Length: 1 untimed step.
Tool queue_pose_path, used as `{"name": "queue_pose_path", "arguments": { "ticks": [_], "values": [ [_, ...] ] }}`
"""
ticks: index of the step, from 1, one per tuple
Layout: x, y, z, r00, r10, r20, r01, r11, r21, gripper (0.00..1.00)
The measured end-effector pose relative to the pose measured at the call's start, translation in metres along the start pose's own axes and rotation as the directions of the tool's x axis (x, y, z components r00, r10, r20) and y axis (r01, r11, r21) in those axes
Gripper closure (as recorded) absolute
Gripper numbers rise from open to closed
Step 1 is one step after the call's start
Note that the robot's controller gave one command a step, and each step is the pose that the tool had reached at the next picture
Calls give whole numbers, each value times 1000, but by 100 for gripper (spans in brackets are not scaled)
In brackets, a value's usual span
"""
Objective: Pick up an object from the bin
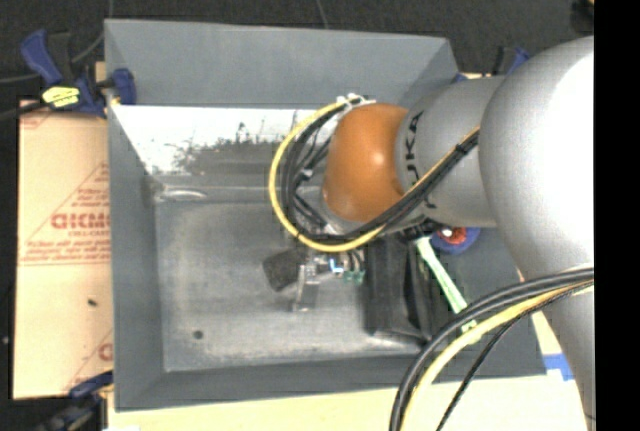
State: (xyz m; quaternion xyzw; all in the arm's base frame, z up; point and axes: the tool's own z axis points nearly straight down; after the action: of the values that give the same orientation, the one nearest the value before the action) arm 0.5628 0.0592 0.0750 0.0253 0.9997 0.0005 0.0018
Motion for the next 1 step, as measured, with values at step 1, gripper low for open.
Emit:
{"name": "queue_pose_path", "arguments": {
  "ticks": [1],
  "values": [
    [-25, -27, 3, 1000, 22, 13, -22, 1000, 2, 0]
  ]
}}
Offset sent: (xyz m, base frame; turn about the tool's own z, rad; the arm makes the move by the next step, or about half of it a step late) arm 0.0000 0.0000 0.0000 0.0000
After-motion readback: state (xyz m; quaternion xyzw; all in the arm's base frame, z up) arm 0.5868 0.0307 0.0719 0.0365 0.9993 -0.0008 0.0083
